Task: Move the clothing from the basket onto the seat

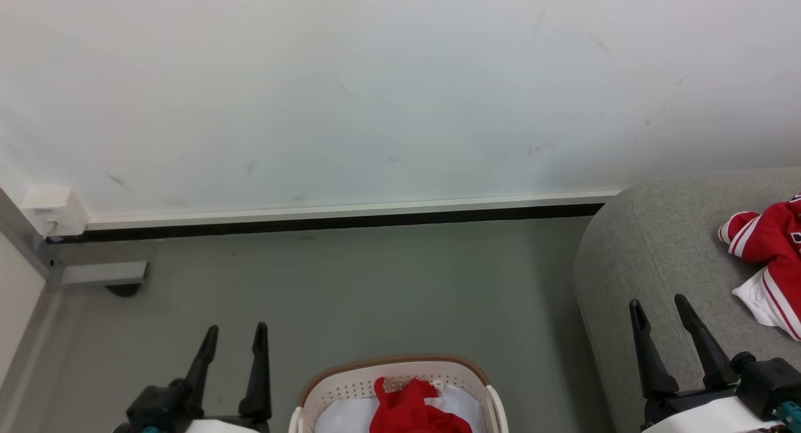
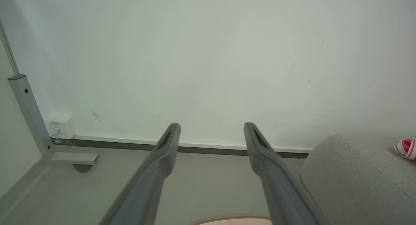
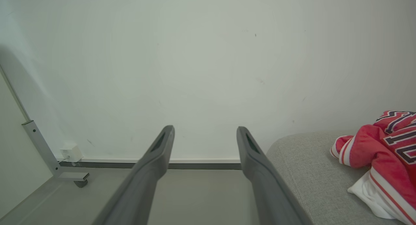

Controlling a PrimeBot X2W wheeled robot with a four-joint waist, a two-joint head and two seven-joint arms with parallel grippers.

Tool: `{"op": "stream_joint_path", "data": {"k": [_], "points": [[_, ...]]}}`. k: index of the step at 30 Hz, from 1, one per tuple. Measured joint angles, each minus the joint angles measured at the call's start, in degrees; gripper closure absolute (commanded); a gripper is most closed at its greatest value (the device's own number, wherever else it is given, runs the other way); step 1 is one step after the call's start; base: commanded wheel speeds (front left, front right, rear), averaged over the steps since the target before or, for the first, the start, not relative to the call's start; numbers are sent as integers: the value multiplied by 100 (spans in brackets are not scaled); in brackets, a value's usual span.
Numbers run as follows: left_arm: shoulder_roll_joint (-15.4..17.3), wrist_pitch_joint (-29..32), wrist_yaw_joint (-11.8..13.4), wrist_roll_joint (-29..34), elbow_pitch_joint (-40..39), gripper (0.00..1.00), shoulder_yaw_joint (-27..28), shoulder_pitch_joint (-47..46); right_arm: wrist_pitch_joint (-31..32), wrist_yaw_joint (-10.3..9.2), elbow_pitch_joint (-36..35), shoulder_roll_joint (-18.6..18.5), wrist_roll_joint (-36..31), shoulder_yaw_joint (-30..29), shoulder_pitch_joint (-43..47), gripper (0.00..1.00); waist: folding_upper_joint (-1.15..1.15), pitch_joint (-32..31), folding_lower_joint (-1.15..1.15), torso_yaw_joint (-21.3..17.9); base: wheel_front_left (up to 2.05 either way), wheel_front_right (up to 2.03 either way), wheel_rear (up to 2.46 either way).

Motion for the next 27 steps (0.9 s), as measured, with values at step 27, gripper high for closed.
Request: {"op": "stream_joint_path", "data": {"k": [27], "points": [[-10,-1,-420,60,2771,0,-1582,-2351,-11,0,-378,-19,-102,-224,-1218,0,0,1836,1,-567,0,0,0]]}}
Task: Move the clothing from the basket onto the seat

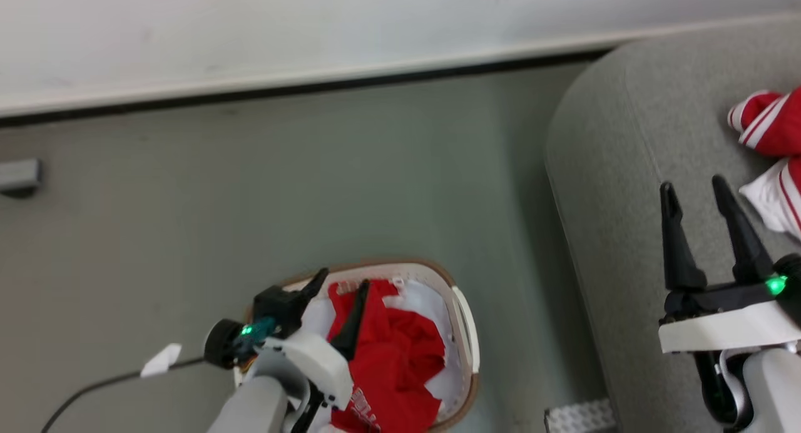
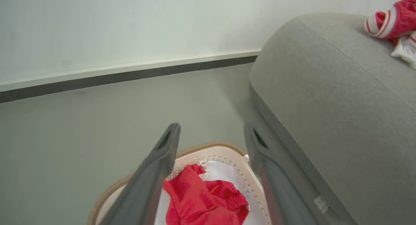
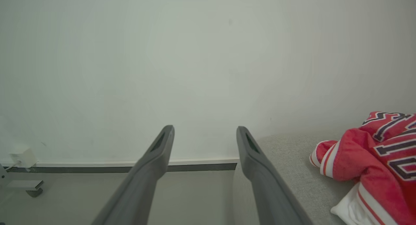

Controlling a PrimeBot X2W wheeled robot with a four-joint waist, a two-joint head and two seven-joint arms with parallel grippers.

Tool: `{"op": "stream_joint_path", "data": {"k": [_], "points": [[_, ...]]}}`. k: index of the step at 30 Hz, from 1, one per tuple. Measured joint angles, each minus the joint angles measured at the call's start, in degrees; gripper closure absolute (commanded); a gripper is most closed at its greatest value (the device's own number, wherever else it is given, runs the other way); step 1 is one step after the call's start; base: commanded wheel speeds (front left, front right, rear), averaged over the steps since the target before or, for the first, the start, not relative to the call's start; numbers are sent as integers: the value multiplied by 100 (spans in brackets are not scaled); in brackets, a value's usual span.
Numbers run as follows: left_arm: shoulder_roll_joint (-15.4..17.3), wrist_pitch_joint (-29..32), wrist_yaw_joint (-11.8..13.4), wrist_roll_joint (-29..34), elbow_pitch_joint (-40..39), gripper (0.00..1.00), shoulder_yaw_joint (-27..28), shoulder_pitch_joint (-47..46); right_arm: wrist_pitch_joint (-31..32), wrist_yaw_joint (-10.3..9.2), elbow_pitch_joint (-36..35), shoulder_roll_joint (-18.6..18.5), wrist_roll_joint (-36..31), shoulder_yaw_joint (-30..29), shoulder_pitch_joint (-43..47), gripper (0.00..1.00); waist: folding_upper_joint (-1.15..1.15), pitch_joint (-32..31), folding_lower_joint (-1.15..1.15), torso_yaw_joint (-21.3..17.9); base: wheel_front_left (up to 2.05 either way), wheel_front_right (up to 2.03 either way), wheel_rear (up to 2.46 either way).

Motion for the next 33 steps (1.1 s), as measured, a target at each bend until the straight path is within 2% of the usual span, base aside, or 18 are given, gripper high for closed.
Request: {"op": "stream_joint_path", "data": {"k": [3,7,16,19,25,33], "points": [[-1,14,-19,5,676,0,-280,-465,0,-1,-80,26,-37,-100,-137,0,0,343,0,-107,0,0,0],[0,388,-22,-166,1470,0,-732,-930,0,-1,-211,99,-45,-240,-314,0,0,752,0,-279,0,0,0],[0,1195,-27,-627,2547,0,-1696,-1606,0,-1,-417,326,-70,-319,-440,0,0,1517,0,-752,0,0,0],[93,1486,-33,-776,2796,0,-1936,-1781,-1,0,-441,411,-43,-259,-495,0,0,1726,0,-921,0,0,0],[399,2075,-42,-913,3203,0,-2231,-2077,0,-1,-468,536,-11,-209,-541,0,0,2151,0,-1191,0,0,0],[714,2379,-42,-1061,3420,0,-2221,-2324,0,0,-459,601,33,-40,-705,0,0,2625,0,-1446,0,0,0]]}}
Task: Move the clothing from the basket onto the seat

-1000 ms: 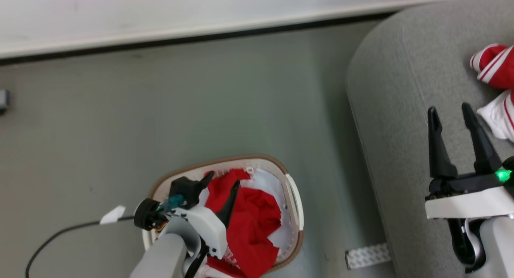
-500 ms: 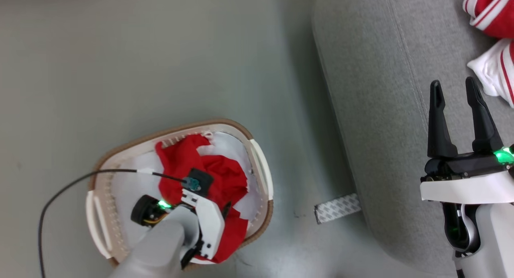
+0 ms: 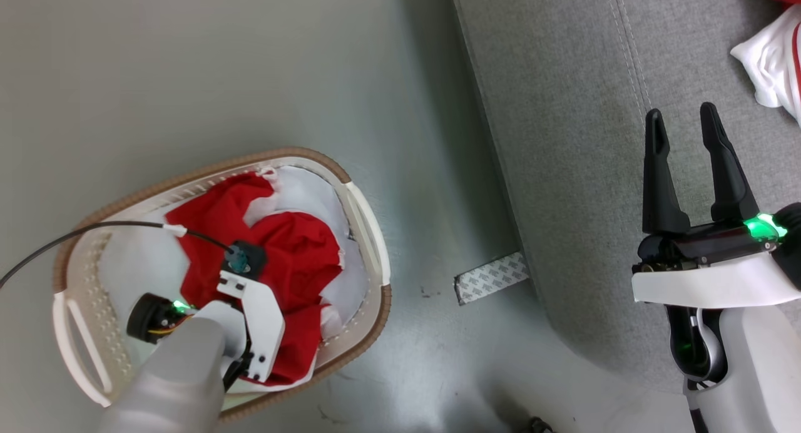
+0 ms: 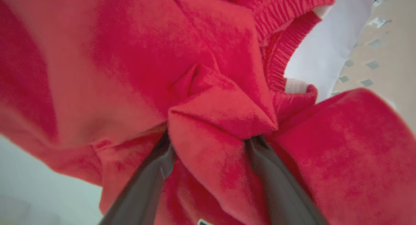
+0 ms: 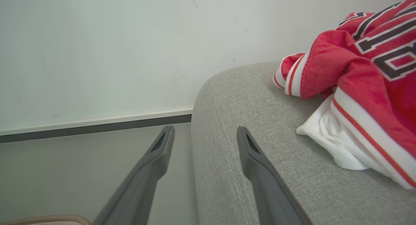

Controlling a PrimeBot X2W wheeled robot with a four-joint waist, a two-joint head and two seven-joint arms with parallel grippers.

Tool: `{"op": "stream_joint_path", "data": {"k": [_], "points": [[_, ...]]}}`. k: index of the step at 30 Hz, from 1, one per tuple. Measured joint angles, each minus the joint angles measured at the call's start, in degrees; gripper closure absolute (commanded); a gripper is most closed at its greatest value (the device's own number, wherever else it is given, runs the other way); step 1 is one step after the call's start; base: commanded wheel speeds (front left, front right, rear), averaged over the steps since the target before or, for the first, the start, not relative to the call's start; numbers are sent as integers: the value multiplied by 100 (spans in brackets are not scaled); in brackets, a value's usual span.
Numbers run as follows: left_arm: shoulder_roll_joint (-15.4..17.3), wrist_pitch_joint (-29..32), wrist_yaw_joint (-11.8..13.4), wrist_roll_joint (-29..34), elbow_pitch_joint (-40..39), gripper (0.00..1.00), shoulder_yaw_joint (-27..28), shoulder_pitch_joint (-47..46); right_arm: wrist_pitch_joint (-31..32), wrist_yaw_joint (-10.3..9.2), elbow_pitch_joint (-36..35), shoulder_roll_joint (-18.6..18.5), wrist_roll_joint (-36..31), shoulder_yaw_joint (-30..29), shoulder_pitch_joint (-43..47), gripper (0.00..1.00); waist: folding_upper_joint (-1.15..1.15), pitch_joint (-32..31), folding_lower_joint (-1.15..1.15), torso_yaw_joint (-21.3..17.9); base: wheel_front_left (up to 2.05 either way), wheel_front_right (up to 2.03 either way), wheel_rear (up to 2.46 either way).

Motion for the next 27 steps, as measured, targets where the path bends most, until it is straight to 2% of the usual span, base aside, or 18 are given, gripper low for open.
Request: {"op": "stream_joint_path", "data": {"k": [1,2,3,4,9,14,20,27], "points": [[1,32,-1,-42,13,7,-1,1,0,0,9,4,8,16,-16,0,0,29,0,-22,0,0,0],[0,29,-1,-69,22,58,-7,1,0,-1,18,8,9,26,-33,0,0,49,0,-40,0,0,0],[-1,-24,0,-89,23,92,-12,1,0,0,30,9,11,30,-47,0,0,57,0,-50,0,0,0],[-7,-52,-1,-116,25,100,-16,2,0,0,55,10,11,30,-55,0,0,48,0,-49,0,0,0],[-57,-304,0,-257,15,100,-60,37,0,0,104,16,40,32,-66,0,0,-140,-1,-8,0,0,0],[-255,-660,0,-539,-114,100,-121,255,-1,0,169,25,24,29,-55,0,0,-539,-1,68,0,0,0],[-448,-1125,0,-1005,-378,100,-205,664,0,0,300,-2,-79,20,132,0,0,-1291,-1,227,0,0,0],[-573,-1682,0,-1675,-865,100,-397,1092,0,-1,475,-270,-125,147,492,0,0,-2308,-2,471,0,0,0]]}}
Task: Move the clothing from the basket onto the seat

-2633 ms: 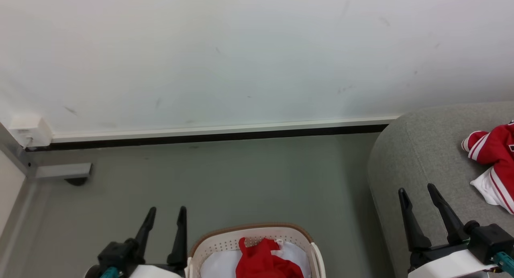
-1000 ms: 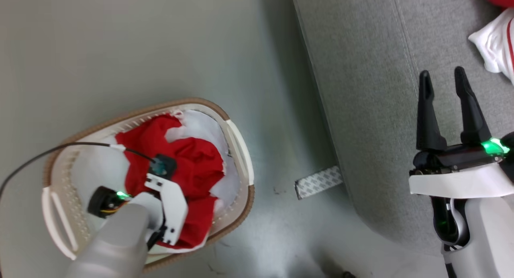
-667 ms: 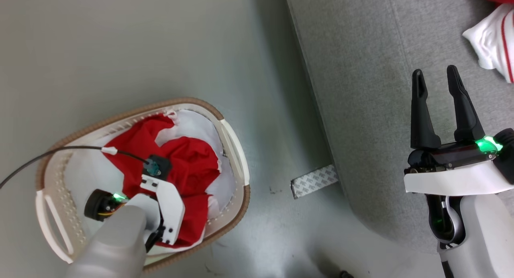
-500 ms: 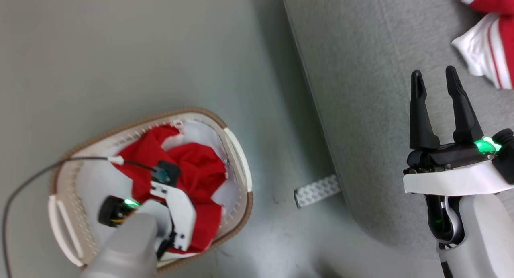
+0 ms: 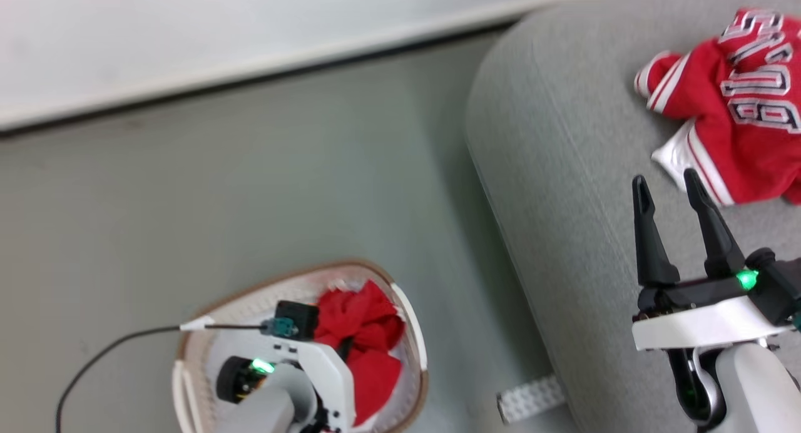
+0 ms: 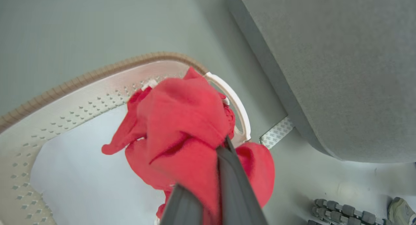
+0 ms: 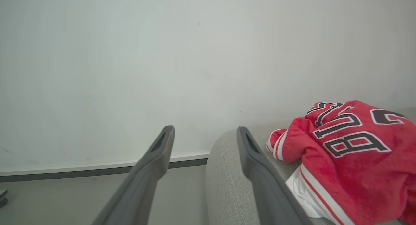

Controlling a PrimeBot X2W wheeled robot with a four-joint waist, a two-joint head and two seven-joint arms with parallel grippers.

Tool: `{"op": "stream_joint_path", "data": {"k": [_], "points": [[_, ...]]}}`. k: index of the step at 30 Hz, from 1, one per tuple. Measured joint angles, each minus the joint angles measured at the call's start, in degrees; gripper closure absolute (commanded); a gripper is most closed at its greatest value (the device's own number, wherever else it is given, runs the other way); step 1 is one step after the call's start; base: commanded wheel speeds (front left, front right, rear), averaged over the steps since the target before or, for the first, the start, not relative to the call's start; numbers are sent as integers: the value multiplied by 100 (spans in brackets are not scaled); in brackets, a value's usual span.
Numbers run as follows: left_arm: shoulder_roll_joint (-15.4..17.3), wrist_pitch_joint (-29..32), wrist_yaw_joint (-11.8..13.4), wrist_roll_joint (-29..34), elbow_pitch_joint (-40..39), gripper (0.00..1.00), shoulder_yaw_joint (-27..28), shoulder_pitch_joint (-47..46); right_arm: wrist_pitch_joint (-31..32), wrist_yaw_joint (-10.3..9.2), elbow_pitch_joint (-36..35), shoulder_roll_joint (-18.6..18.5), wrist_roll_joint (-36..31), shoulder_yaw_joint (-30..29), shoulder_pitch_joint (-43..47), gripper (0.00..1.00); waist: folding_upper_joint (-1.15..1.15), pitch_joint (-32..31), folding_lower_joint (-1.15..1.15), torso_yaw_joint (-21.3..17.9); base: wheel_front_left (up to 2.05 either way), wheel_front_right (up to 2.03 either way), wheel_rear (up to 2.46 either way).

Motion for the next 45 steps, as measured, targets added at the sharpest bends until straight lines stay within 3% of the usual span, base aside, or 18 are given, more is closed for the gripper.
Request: {"op": "stream_joint_path", "data": {"k": [11,18,34,45], "points": [[18,-617,-1,-528,-947,100,-477,153,0,0,134,-113,264,64,531,0,0,-1367,-1,524,0,0,0],[310,-686,2,-468,-1859,100,-226,40,-1,0,187,-120,310,140,837,0,0,-1956,-1,842,0,0,0],[705,-688,422,36,-4119,100,467,-205,-1,0,311,-98,311,632,979,0,0,-2269,0,1207,0,0,0],[744,-495,608,12,-4540,100,446,-152,-1,0,290,-143,430,1015,967,0,0,-2257,1,1276,0,0,0]]}}
